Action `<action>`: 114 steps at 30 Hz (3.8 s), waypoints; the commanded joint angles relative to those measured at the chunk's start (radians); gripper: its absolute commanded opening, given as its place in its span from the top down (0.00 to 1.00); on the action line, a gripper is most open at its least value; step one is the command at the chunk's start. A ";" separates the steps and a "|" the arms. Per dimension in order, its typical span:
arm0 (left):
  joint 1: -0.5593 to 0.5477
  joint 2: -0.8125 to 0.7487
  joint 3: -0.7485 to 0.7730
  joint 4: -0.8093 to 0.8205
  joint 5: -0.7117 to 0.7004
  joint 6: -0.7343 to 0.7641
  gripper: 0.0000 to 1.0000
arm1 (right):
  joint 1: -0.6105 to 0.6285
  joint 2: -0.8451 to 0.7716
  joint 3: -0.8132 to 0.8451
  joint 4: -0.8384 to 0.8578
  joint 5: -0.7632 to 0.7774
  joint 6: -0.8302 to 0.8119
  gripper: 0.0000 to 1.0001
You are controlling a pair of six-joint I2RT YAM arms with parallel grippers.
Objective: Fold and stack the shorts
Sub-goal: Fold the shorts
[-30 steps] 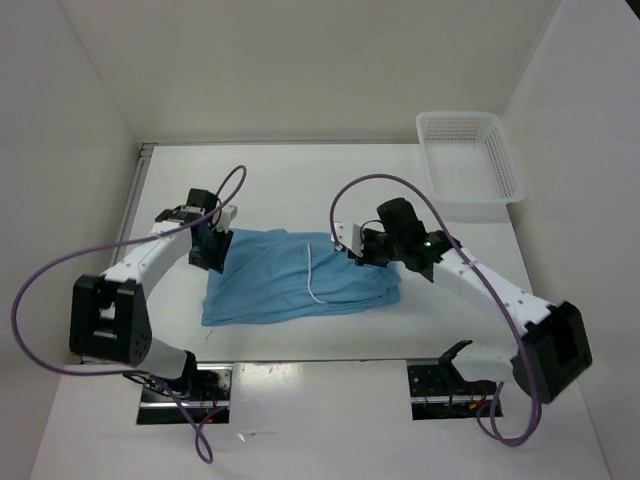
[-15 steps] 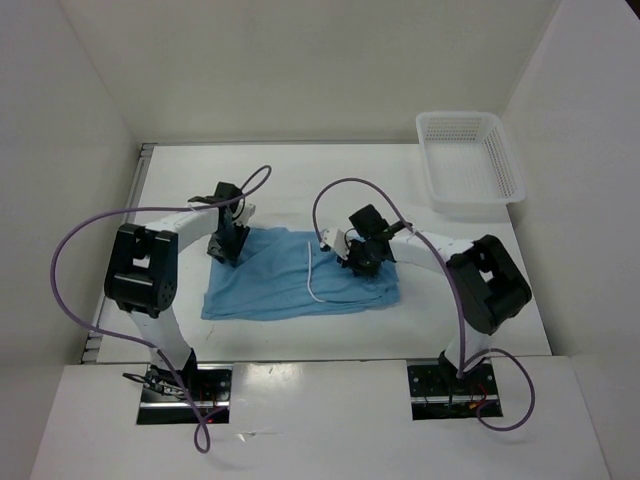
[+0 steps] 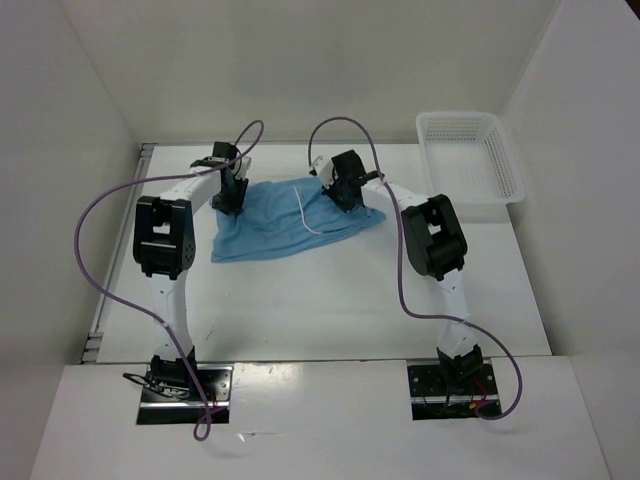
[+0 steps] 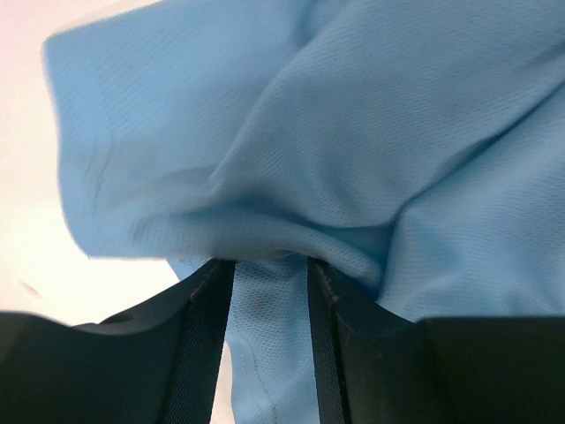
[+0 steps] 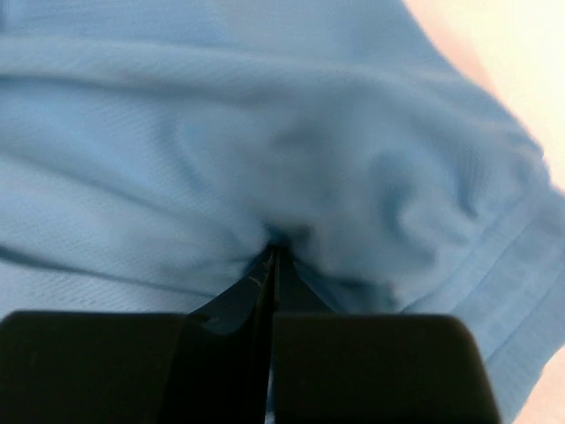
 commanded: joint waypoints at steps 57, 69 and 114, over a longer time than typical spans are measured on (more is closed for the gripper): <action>0.134 -0.225 -0.295 -0.051 0.198 0.003 0.88 | -0.233 -0.200 -0.167 0.039 -0.253 0.392 0.75; 0.134 -0.262 -0.242 -0.062 0.089 0.003 1.00 | -0.270 -0.256 -0.103 -0.100 -0.459 0.276 0.98; 0.158 -0.250 -0.365 -0.185 -0.021 0.003 0.92 | -0.306 -0.382 -0.426 -0.199 -0.466 0.282 0.18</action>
